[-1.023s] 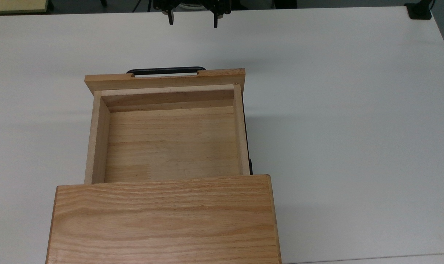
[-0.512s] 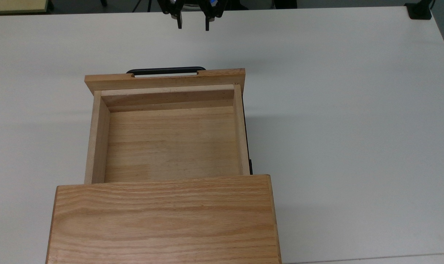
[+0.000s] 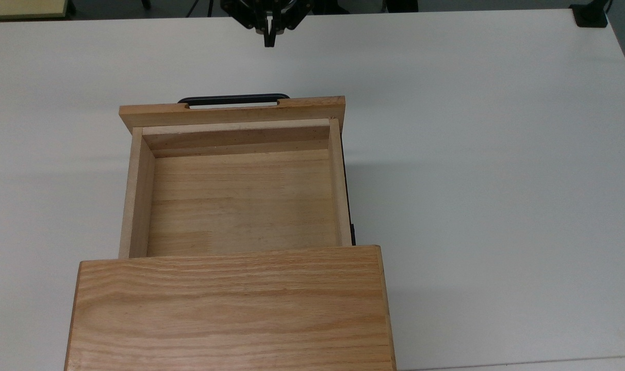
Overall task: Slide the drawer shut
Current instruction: 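Move the gripper down toward the black handle of the open drawer, then lower the gripper to the drawer front beside the black handle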
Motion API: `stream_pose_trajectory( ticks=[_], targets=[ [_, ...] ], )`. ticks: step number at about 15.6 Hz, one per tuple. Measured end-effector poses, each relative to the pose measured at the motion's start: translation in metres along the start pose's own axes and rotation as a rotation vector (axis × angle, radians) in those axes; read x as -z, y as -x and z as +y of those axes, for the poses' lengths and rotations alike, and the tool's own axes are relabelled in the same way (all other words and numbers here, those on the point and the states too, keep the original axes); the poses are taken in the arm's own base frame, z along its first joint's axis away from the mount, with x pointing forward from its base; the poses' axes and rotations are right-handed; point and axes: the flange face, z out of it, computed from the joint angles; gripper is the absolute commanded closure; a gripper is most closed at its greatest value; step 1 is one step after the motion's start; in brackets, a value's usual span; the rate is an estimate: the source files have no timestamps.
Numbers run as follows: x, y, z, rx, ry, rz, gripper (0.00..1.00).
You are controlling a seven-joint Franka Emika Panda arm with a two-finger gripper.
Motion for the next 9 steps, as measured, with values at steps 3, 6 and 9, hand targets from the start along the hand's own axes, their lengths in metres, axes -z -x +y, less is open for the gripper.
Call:
stream_pose_trajectory(
  ticks=[3,6,9],
  targets=[
    [-0.013,-0.006,0.01,0.011,0.001,-0.021,1.0],
    [-0.026,-0.014,0.017,0.012,0.001,-0.029,1.0],
    [-0.041,-0.025,0.019,0.01,0.003,-0.025,1.0]
  ],
)
